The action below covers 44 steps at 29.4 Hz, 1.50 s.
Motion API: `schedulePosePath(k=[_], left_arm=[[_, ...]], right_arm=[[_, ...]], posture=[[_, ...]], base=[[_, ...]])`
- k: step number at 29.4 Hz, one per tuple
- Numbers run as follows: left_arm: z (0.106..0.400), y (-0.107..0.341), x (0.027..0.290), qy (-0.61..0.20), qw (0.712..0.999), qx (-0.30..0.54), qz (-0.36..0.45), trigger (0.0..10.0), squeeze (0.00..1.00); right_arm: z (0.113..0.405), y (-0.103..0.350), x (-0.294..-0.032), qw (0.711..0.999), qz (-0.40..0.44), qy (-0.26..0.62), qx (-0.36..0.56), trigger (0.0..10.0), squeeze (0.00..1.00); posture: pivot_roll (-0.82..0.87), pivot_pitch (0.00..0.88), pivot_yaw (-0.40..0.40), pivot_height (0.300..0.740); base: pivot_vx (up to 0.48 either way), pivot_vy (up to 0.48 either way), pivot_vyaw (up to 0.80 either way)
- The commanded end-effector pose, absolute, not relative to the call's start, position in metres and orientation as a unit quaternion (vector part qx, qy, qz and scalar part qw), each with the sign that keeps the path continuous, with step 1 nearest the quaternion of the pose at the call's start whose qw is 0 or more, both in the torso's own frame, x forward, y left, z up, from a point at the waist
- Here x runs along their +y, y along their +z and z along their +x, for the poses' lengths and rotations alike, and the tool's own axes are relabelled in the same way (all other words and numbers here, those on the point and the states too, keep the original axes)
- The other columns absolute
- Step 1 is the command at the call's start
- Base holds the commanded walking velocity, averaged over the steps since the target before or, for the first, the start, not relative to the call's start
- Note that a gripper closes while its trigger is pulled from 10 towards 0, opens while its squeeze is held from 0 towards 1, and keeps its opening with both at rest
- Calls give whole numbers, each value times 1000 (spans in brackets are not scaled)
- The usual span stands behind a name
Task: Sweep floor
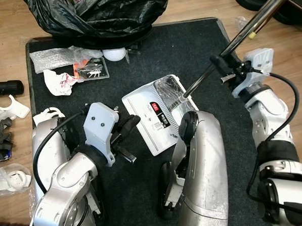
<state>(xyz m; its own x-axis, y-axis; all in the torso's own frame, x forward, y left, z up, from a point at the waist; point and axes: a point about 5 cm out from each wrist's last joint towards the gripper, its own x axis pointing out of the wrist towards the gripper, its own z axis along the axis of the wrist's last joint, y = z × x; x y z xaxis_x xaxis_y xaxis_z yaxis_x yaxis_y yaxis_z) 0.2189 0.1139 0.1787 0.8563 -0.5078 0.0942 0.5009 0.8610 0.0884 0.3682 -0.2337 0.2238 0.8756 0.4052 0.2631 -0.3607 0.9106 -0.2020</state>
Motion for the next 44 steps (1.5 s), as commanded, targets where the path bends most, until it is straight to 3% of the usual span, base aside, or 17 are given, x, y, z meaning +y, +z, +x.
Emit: schedulePosePath(k=[1,2,7,8,9,10,22,24,44], left_arm=[[216,174,115,-250,967,-49,29,10000,0],[216,174,115,-250,967,-49,30,10000,0],[216,175,115,-250,967,-49,31,10000,0],[216,175,115,-250,967,-49,31,10000,0],[216,175,115,-250,967,-49,31,10000,0],[216,175,115,-250,966,-49,31,10000,0],[215,175,116,-250,966,-49,32,10000,0],[214,175,116,-250,966,-48,33,10000,0],[213,175,116,-249,967,-46,32,10000,0]], right_arm=[[365,220,-246,970,-83,187,-135,0,0],[365,217,-244,967,-94,202,-124,10000,1000],[367,219,-245,968,-95,198,-124,10000,1000],[368,221,-246,968,-92,197,-126,10000,400],[368,221,-246,968,-92,197,-126,10000,400],[369,224,-246,967,-93,197,-131,10000,0],[379,238,-234,958,-105,225,-141,10000,0],[382,239,-229,957,-106,233,-135,0,0],[374,216,-235,966,-85,210,-127,0,0]], posture=[[-93,352,-125,330],[-93,352,-125,330],[-90,353,-124,330],[-90,353,-124,330],[-90,353,-124,330],[-88,354,-123,330],[-81,357,-120,330],[-75,360,-125,330],[-83,362,-123,330]], base=[[0,0,0],[0,0,0],[0,0,0],[0,0,0],[0,0,0],[0,0,0],[0,0,0],[0,0,0],[0,0,0]])
